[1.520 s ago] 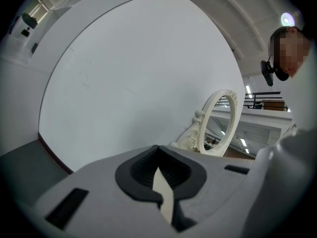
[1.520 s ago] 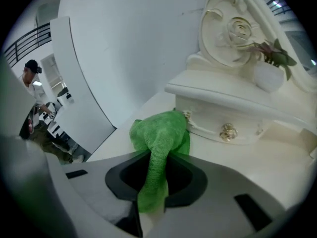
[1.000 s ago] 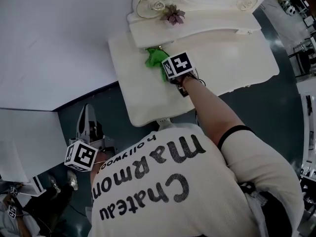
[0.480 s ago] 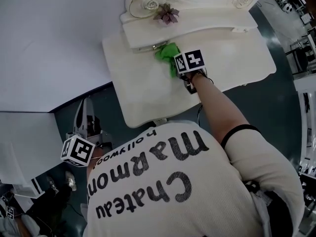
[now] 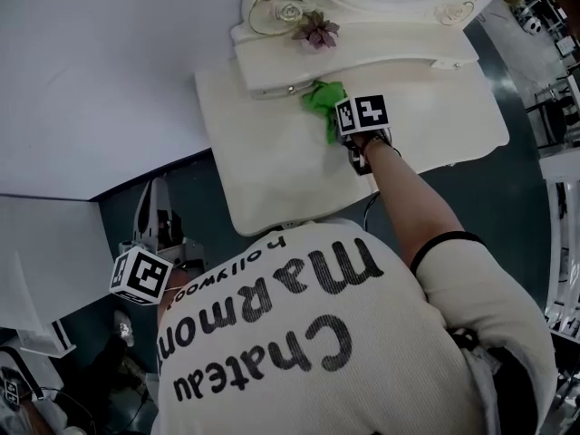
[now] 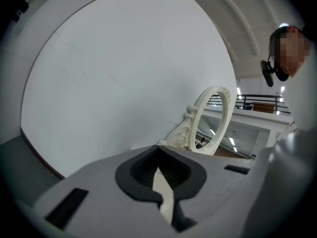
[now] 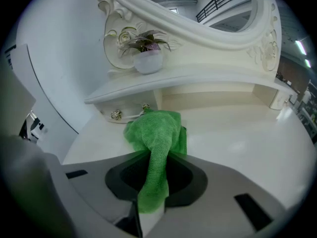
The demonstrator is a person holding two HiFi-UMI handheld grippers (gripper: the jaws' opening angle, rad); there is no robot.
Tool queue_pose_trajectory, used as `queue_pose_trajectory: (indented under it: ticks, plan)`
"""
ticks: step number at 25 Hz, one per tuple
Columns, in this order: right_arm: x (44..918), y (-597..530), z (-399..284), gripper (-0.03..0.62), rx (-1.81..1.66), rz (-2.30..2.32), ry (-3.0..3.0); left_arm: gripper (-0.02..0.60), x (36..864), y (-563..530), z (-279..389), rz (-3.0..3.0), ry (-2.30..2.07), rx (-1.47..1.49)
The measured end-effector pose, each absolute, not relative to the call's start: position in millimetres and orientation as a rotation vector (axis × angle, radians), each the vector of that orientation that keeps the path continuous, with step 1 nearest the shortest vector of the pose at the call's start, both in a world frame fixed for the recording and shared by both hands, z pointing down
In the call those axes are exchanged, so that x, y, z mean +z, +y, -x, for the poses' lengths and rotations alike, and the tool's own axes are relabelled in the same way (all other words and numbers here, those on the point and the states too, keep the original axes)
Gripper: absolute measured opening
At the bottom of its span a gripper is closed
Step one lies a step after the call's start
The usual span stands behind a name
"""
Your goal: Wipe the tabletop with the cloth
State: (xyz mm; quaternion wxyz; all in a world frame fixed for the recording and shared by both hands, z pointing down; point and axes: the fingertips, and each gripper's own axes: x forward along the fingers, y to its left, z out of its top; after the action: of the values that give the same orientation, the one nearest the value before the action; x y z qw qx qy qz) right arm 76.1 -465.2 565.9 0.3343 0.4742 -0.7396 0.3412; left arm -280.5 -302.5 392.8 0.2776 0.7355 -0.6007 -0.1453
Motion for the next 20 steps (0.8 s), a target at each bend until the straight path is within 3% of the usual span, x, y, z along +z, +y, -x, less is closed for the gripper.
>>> queue_pose_trajectory:
  ticks: [5,14,20]
  plan:
    - [548,-454,-36,0.094,0.907,-1.197,-1.993,0.008,391,-283,307,-1.919,-1.681,-0.404]
    - [531,-382,155,0.095,0.623,-0.632,-2.231,0.008,400,-244,339,-1.828,-1.764,-0.443]
    - [542,-356,205,0.095,0.666,-0.508,-2.233,0.008,406,-214,361,-1.743,-1.824,-0.474]
